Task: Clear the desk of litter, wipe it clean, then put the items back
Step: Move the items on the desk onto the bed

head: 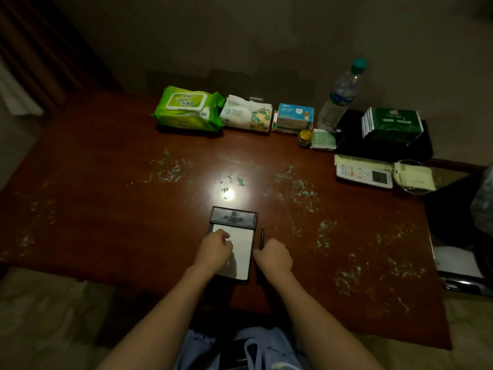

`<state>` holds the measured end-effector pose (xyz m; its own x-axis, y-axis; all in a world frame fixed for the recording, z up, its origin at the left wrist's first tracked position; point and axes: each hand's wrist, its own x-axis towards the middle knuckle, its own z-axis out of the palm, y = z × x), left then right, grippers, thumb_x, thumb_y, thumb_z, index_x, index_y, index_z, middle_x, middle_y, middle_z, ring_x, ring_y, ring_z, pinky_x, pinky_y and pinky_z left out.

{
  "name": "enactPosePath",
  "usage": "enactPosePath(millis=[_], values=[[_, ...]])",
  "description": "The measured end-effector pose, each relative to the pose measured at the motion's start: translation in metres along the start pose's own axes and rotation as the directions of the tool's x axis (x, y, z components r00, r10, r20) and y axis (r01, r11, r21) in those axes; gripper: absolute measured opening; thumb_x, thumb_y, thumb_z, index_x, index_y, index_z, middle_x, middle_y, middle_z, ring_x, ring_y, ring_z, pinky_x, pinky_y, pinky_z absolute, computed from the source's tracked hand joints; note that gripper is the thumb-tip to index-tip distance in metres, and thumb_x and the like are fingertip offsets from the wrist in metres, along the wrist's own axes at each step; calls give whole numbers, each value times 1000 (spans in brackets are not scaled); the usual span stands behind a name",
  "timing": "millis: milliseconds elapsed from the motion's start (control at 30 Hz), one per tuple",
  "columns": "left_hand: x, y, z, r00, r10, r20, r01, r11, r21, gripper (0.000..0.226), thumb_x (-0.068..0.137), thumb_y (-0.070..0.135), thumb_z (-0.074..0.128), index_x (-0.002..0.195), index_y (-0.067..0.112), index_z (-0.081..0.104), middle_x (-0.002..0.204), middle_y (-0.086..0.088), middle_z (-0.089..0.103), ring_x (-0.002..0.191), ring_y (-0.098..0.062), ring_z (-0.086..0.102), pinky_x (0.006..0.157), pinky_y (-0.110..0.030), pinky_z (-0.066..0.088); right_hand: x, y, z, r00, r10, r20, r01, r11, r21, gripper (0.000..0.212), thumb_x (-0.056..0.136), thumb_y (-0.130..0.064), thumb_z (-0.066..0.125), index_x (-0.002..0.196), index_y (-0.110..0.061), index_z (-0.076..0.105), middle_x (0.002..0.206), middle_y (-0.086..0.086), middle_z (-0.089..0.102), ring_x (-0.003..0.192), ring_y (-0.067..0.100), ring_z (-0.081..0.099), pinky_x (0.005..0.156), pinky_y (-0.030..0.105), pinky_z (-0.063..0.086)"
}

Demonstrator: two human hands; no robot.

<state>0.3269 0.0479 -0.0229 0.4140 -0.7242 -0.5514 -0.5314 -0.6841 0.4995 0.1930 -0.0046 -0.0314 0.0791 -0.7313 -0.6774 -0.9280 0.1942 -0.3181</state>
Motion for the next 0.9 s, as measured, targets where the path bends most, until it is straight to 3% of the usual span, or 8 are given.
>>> enactPosePath(millis=[200,400,467,533,567,633,767,900], values=[[4,1,-9,999,-39,-18,38,998,-53,33,96,17,49,127,9,55,125,-9,59,108,-20,57,90,-26,43,2,-6,-4,996,-11,-83,27,979,200,31,86,-23,59,60,-13,44,60,0,47,54,18,47,45,24,28],[1,10,-7,997,-28,74,37,992,-122,50,94,13,50,142,10,38,131,-15,55,118,-29,53,90,-27,42,6,-43,6,974,-200,105,130,878,462,38,85,-14,67,51,-13,51,51,4,50,49,17,47,58,29,42],[1,9,-7,998,-54,31,57,994,-90,49,91,10,51,139,9,40,126,-17,58,114,-33,55,87,-31,44,7,-45,9,966,-234,106,162,876,453,29,86,-15,66,59,-7,63,58,6,59,53,17,53,63,33,48],[2,4,-6,994,-105,-31,104,994,-35,40,90,8,52,130,8,47,123,-17,58,113,-34,55,89,-36,46,10,-39,9,973,-220,75,177,909,377,18,88,-18,64,89,-1,70,88,10,68,79,23,64,73,31,50],[3,1,-5,990,-130,-55,130,991,-9,37,90,8,52,127,7,49,123,-17,56,113,-34,54,92,-37,46,12,-35,8,981,-189,35,168,931,324,21,88,-17,63,101,0,66,100,11,66,92,26,63,74,28,46],[2,-4,-2,980,-174,-94,178,984,32,38,90,14,55,127,7,48,128,-16,47,119,-32,46,99,-39,42,17,-24,6,989,-139,-53,148,952,269,27,87,-13,60,109,2,57,109,14,60,100,31,59,71,27,40],[-2,-2,7,955,-258,-146,260,966,-5,67,86,31,66,139,6,33,139,-16,35,129,-31,35,103,-38,37,21,-19,6,998,-22,55,3,946,324,35,86,-15,63,114,5,54,110,16,60,94,29,60,64,25,40],[11,-4,7,874,-469,-126,460,883,-96,81,76,51,72,134,5,38,136,-18,42,125,-34,41,101,-42,40,24,-22,3,984,-51,168,1,958,287,19,88,-18,61,87,0,64,80,6,62,65,17,55,41,20,33]])
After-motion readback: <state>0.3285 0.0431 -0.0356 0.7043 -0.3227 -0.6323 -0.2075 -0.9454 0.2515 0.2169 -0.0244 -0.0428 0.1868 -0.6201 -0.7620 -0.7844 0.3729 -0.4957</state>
